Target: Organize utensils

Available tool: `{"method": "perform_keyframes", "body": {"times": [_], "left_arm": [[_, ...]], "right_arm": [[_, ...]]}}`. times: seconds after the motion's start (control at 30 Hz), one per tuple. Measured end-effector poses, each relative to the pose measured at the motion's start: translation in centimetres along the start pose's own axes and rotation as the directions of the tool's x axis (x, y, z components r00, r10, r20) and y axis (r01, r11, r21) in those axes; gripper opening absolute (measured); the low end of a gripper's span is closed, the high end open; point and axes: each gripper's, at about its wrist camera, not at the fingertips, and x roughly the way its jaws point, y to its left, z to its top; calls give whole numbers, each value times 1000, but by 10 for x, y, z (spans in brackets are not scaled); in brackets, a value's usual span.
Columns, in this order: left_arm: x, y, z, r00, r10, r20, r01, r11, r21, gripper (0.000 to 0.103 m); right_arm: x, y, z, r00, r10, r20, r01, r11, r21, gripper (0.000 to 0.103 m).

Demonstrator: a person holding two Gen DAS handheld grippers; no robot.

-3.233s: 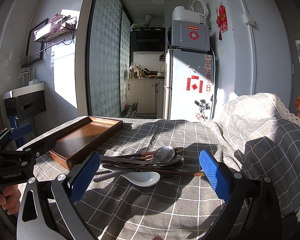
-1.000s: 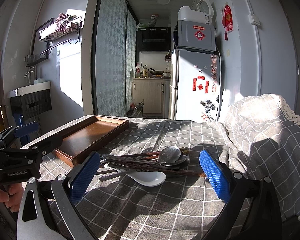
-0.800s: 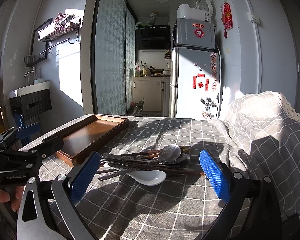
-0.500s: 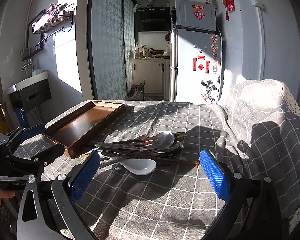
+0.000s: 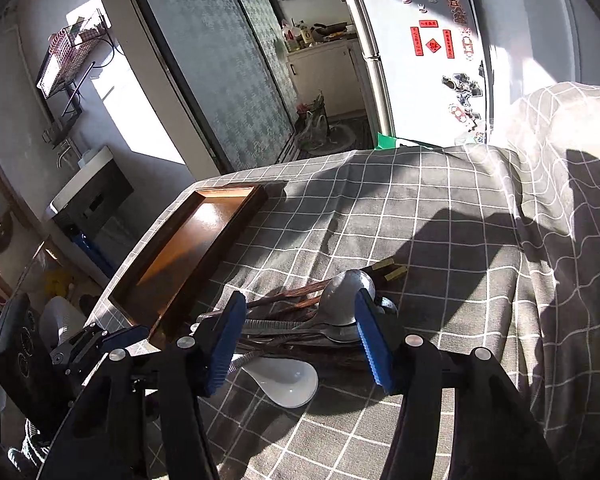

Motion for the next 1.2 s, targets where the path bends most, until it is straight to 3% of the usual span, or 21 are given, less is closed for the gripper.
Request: {"method": "perform_keyframes", "body": {"times": [0.03,0.17,0.4,0.47,0.7,0.77,0.83,1.0,1.2], "left_arm": [[5,0,2,1000,-12,-22,13,1000,6,82],[19,-5,6,996,-48,-78,52,997,50,79],[34,-19,10,995,-60,-79,69,990,122,79],[41,-18,10,995,-43,-87,54,990,127,79],[45,-14,13,990,-102,-95,111,990,91,79],[46,-13,14,988,-114,-99,123,988,88,79],[49,-14,13,987,-109,-116,119,989,82,79],[49,-14,10,988,-101,-117,111,991,79,78],[49,-17,8,990,-87,-114,97,991,93,78]], "right_arm": [[11,-7,3,1000,-4,-27,4,1000,13,39],[34,-20,8,997,-55,-51,55,998,14,37],[56,-26,8,989,-121,-83,117,991,-58,31],[58,-28,8,990,-111,-86,106,993,-55,31],[67,-32,9,991,-95,-90,89,994,-65,30],[64,-32,9,994,-61,-87,57,997,-52,12],[57,-32,10,997,-24,-69,22,999,-32,5],[24,-25,12,998,67,14,-66,998,-23,2],[-4,-15,16,989,89,122,-84,996,-44,2]]}}
